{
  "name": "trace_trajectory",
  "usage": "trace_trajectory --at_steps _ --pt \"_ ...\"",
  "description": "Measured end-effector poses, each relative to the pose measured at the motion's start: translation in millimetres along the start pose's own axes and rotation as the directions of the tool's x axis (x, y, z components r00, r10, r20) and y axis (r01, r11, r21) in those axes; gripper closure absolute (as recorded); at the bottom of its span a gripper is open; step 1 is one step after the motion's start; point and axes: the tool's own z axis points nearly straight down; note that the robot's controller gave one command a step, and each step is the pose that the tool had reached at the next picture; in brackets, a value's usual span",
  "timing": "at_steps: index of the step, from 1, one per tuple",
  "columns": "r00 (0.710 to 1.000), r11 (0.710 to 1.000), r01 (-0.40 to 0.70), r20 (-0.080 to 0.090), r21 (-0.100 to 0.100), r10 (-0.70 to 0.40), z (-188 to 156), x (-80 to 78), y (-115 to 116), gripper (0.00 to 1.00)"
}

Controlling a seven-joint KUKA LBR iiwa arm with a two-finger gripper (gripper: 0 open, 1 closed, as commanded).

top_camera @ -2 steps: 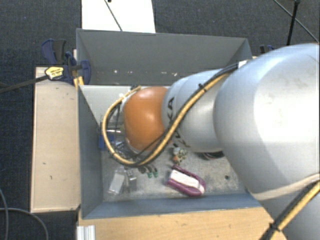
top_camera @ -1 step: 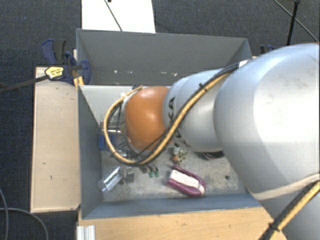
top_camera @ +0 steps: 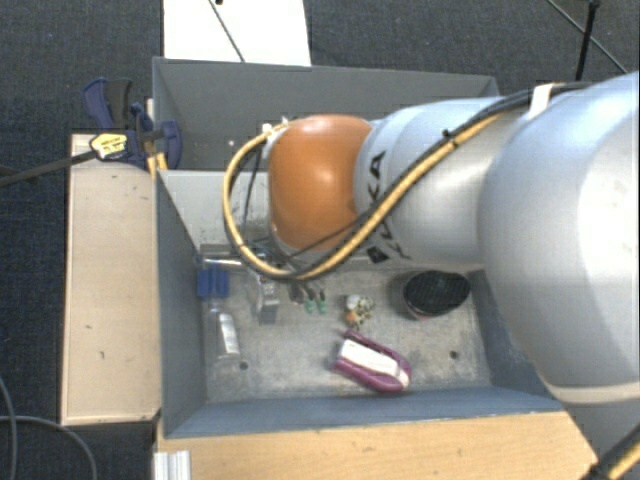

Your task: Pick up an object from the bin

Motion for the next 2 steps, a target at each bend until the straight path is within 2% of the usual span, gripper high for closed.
trace_trajectory --at_steps 1,2 --pt "1.000 1.000 0.000 -0.005 0.001 0.000 2.0 1.5 0.1 0.00" --pt "0.970 0.970 0.243 0.004 -0.001 -0.243 64.1 -19.4 39.4 0.00"
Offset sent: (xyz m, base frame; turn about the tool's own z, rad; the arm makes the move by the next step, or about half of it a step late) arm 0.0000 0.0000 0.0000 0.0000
